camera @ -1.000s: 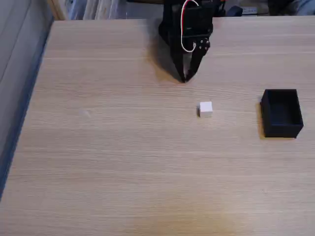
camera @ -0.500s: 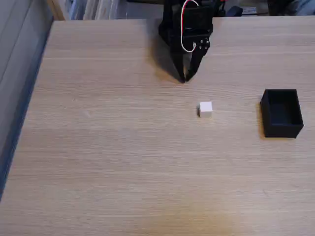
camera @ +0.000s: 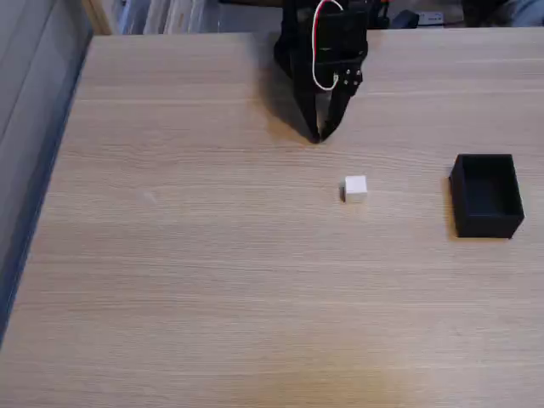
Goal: Pick a white block and place it in the black box.
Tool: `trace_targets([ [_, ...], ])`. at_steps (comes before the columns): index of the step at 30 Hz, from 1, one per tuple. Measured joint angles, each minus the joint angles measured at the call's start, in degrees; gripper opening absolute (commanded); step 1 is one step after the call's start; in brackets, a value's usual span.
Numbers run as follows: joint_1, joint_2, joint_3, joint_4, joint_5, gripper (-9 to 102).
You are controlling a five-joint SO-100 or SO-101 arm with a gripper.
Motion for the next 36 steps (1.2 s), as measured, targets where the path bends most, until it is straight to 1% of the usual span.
trace_targets([
  [19, 1.1, -0.1, 0.0, -0.2, -1.0, 0],
  [25, 1.6, -8.5, -1.9, -3.1, -2.6, 0],
  [32, -0.7, -23.2, -12.5, -6.9, -0.6, 0],
  [36, -1.5, -33.6, -19.6, -7.9, 2.4, 1],
])
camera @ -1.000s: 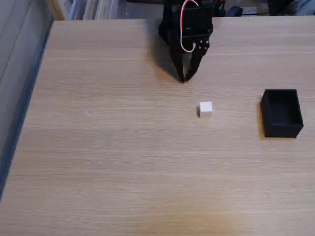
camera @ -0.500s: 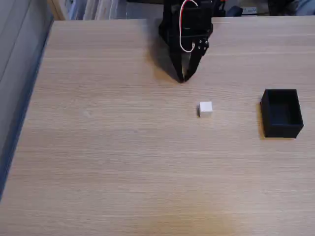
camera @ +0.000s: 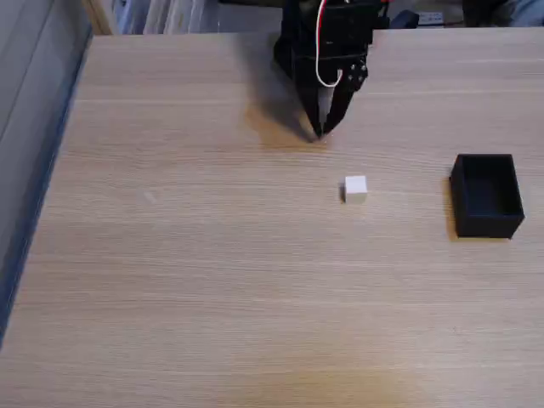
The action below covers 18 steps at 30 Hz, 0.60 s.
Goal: Pick a white block and place it in the black box.
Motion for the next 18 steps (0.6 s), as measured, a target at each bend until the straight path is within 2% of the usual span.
trace_targets([
  [6, -2.6, -11.6, -9.2, -0.9, 3.9, 8],
  [14, -3.8, -22.5, -15.8, -3.2, 6.1, 25],
  [18, -4.0, -25.2, -16.6, -3.7, 6.1, 28],
])
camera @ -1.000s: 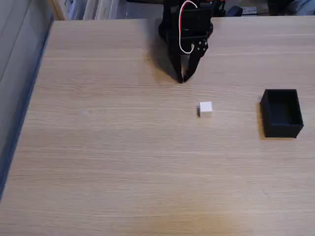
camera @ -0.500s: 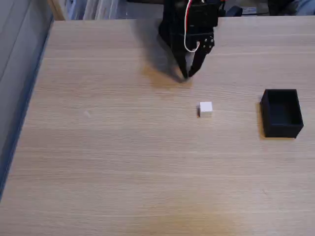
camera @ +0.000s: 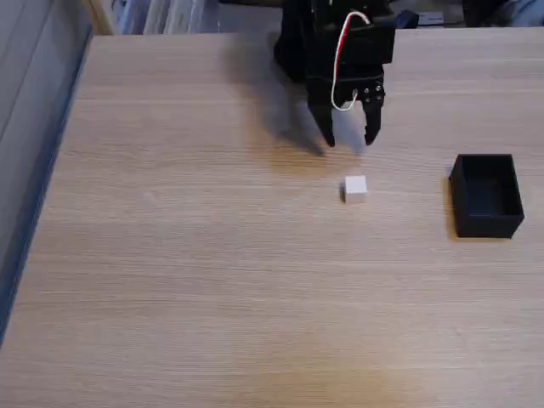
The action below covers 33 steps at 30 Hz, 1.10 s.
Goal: Pick a white block and place it in the black box.
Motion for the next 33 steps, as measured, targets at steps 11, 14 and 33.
trace_targets([
  [11, 0.0, -7.8, -2.3, -5.3, -0.2, 30],
  [14, 0.0, -11.0, -4.0, -6.5, -0.2, 30],
  [33, 1.1, -25.0, -13.5, -9.4, -0.1, 29],
])
